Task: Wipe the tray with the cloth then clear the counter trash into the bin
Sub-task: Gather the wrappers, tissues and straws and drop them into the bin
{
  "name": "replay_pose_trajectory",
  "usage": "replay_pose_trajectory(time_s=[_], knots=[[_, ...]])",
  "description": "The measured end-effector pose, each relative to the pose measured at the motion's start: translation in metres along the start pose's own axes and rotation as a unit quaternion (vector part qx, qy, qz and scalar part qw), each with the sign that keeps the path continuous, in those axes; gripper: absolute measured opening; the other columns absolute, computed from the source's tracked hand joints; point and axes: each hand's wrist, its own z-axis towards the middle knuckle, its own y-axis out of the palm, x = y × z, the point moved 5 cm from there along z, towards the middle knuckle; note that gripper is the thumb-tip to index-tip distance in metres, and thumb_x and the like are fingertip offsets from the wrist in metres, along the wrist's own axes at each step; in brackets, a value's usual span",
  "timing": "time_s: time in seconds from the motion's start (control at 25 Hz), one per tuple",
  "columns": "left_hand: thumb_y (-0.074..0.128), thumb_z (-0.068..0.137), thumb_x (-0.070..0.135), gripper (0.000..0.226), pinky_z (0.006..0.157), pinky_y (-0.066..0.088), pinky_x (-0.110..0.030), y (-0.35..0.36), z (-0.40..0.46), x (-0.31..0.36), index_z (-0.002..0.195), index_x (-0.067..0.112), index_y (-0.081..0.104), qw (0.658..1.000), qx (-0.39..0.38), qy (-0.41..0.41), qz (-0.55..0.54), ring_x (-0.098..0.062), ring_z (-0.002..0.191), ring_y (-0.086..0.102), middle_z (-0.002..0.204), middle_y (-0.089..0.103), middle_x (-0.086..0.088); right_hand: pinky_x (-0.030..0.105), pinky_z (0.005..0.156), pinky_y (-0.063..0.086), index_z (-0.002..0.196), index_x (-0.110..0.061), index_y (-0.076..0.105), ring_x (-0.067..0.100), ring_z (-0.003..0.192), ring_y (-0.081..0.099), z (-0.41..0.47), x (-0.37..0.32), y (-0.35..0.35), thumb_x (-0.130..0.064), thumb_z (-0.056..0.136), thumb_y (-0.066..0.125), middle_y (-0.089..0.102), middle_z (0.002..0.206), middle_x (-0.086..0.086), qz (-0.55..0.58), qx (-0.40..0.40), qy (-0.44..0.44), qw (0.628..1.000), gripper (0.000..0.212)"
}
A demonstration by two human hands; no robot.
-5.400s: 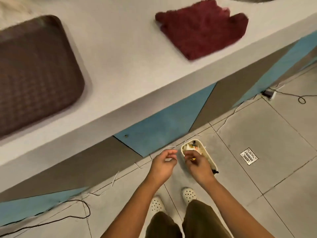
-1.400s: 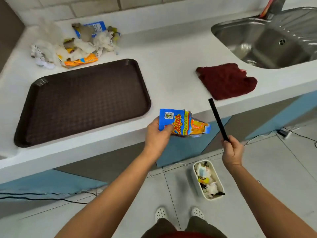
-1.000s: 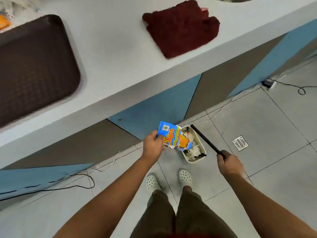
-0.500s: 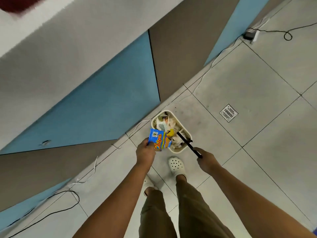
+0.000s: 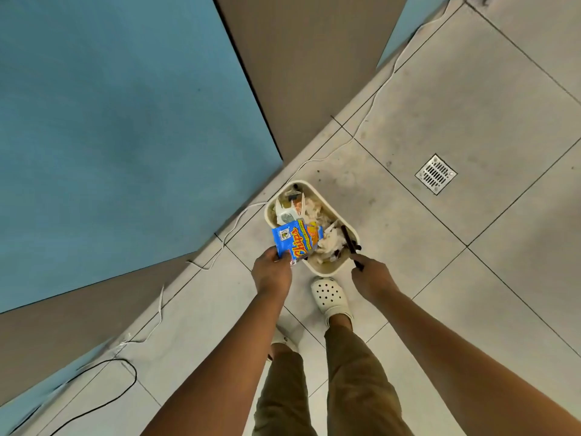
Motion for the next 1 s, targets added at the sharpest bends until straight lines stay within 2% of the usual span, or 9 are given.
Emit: replay_pose_trajectory(time_s=[0.12,0.24,0.36,0.52,0.64,0.76,0.84,0.92,1.0], knots=[[0.055,0.091,0.014,0.018,0.072,0.049,-0.033,0.018,0.010,-0.010,0.099,0.007,0.068,0.999,-0.007,-0.027,-0.033,-0.027,0.077,0.062,0.095,0.069,-0.017,0.028,0.084,0.045,0.128,-0.020,0.054,0.031,0.107,0.057,0.025,-0.007,0.007,-0.011,0.090,0.038,0.059,0.124,0.015,-0.060,-0.007,-0.019,0.998,0.042],[0.053,0.092,0.015,0.018,0.078,0.054,-0.040,0.034,0.025,-0.014,0.098,0.006,0.068,0.999,-0.027,-0.008,-0.044,-0.018,0.068,0.063,0.090,0.069,-0.015,0.028,0.089,0.043,0.124,-0.015,0.056,0.030,0.115,0.053,0.050,-0.015,0.015,-0.017,0.092,0.038,0.055,0.128,0.013,-0.096,-0.022,-0.019,0.995,0.037],[0.052,0.092,0.012,0.020,0.080,0.055,-0.042,0.052,0.045,-0.016,0.102,0.004,0.067,0.997,-0.055,0.005,-0.047,-0.028,0.079,0.067,0.094,0.069,-0.019,0.031,0.088,0.045,0.121,-0.014,0.057,0.029,0.112,0.056,0.070,-0.022,0.023,-0.017,0.089,0.043,0.058,0.124,0.011,-0.089,-0.014,0.002,0.996,0.035],[0.051,0.092,0.008,0.016,0.057,0.055,-0.021,0.078,0.067,-0.030,0.096,0.002,0.066,0.991,-0.091,-0.052,-0.079,-0.002,0.046,0.061,0.082,0.065,-0.012,0.028,0.075,0.044,0.117,-0.014,0.058,0.031,0.103,0.059,0.090,-0.028,0.031,-0.017,0.085,0.043,0.061,0.114,0.012,-0.103,0.044,-0.006,0.994,0.035],[0.049,0.091,0.006,0.012,0.062,0.053,-0.025,0.091,0.074,-0.042,0.086,0.007,0.059,0.983,-0.100,-0.116,-0.101,-0.001,0.038,0.058,0.063,0.062,-0.005,0.027,0.071,0.041,0.112,-0.012,0.060,0.031,0.097,0.058,0.098,-0.026,0.035,-0.016,0.086,0.046,0.061,0.110,0.013,-0.077,0.048,-0.014,0.996,0.030],[0.050,0.090,0.009,0.017,0.071,0.056,-0.035,0.097,0.080,-0.049,0.074,0.011,0.056,0.986,-0.093,-0.124,-0.062,-0.011,0.047,0.060,0.047,0.062,0.003,0.024,0.068,0.038,0.112,-0.010,0.059,0.024,0.084,0.052,0.094,-0.022,0.039,-0.017,0.086,0.050,0.061,0.104,0.012,0.002,-0.006,-0.026,1.000,0.028],[0.054,0.089,0.014,0.016,0.071,0.057,-0.034,0.097,0.081,-0.049,0.074,0.012,0.061,0.991,-0.093,-0.098,-0.010,-0.017,0.056,0.063,0.072,0.071,-0.008,0.025,0.066,0.037,0.116,-0.011,0.057,0.020,0.085,0.051,0.087,-0.020,0.041,-0.021,0.088,0.052,0.059,0.098,0.007,0.037,-0.047,-0.048,0.997,0.030],[0.056,0.088,0.024,0.016,0.068,0.056,-0.032,0.098,0.082,-0.046,0.090,0.011,0.065,0.992,-0.098,-0.067,0.037,-0.022,0.070,0.069,0.093,0.071,-0.010,0.026,0.075,0.038,0.119,-0.016,0.054,0.017,0.092,0.051,0.079,-0.019,0.041,-0.028,0.091,0.053,0.056,0.100,0.000,0.066,-0.087,-0.070,0.992,0.030],[0.052,0.090,0.033,0.030,0.069,0.056,-0.032,0.097,0.086,-0.044,0.105,0.009,0.063,0.992,-0.091,-0.053,0.073,-0.026,0.084,0.069,0.101,0.069,-0.010,0.026,0.083,0.038,0.124,-0.023,0.050,0.015,0.099,0.050,0.075,-0.020,0.039,-0.033,0.092,0.053,0.054,0.104,-0.007,0.088,-0.111,-0.087,0.986,0.034]])
